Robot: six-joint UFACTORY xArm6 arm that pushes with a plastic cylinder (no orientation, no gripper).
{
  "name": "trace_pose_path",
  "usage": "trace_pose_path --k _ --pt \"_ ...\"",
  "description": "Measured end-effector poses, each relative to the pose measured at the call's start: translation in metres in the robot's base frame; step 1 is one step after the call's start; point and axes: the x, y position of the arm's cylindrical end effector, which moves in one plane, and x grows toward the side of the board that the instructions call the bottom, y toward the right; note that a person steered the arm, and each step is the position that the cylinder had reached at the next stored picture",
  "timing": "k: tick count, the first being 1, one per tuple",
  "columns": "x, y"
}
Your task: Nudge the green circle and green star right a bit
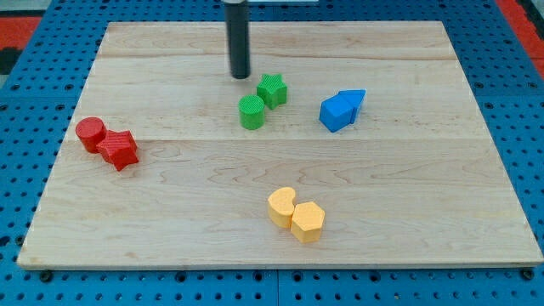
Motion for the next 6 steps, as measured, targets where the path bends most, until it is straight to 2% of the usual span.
trace_pose_path --k 1,2,3,5,6 --pt "-0.003 0.097" --pt "-0.006 0.165" --pt "0.018 0.144" --pt "0.109 0.098" --pt "0.109 0.098"
